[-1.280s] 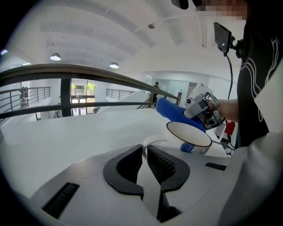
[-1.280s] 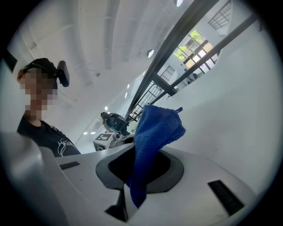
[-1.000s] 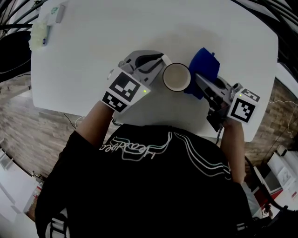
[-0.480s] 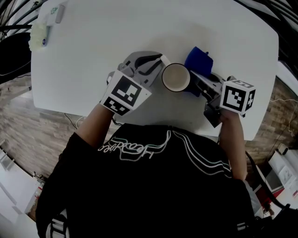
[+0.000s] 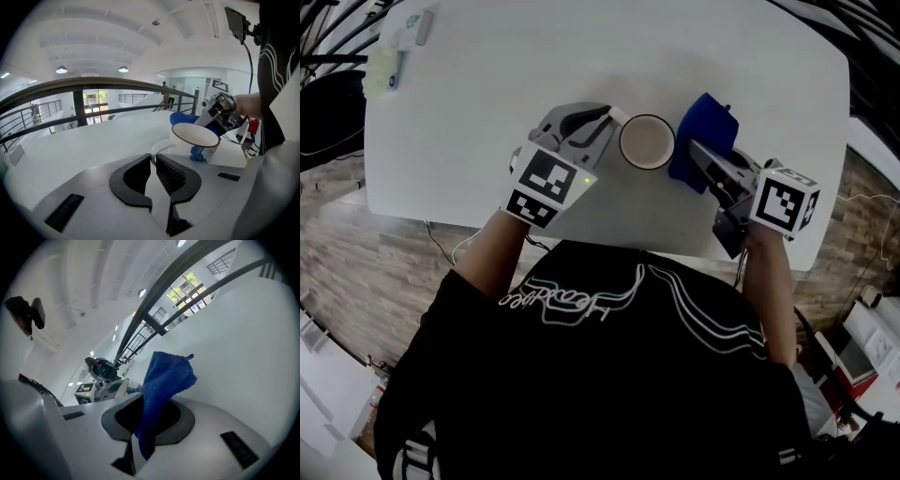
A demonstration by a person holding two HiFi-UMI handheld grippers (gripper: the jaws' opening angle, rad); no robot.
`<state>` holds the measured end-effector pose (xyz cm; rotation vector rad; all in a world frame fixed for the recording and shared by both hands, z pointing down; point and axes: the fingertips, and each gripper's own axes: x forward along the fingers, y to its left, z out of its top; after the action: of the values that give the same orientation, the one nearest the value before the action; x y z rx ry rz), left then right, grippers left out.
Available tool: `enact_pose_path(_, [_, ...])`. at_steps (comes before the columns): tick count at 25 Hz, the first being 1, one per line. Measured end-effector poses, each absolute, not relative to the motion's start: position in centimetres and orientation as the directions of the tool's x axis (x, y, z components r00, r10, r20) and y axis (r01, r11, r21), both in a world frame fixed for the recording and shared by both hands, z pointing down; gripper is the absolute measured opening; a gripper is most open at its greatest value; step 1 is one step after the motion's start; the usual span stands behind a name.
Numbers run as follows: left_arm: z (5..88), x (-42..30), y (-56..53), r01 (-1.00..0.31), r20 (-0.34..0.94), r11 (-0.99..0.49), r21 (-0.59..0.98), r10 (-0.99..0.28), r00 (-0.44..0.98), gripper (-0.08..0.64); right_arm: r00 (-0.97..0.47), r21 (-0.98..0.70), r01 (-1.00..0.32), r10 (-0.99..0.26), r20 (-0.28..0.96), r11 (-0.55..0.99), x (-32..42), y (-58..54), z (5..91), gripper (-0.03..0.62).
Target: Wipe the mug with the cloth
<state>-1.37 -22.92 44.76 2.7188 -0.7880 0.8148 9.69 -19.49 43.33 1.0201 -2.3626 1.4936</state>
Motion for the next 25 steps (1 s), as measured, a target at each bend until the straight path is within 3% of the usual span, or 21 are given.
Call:
enact_pose_path(10, [44.4,-2.6,-19.5,-0.616,0.571,-0.786,0.056,-0.481,0.665,0.043,-0.763,-0.767,-0.574,-0.526,0.375,0.287,10.1,-15.9,39.6,0.051])
enact_pose_path(25, [44.5,-3.5,-15.9,-0.620,0.582,-0.780,0.091,-0.463,0.668,0.043,-0.727,-0.835,-0.508,-0.625,0.284,0.212,10.1,-15.1,39.0,0.051])
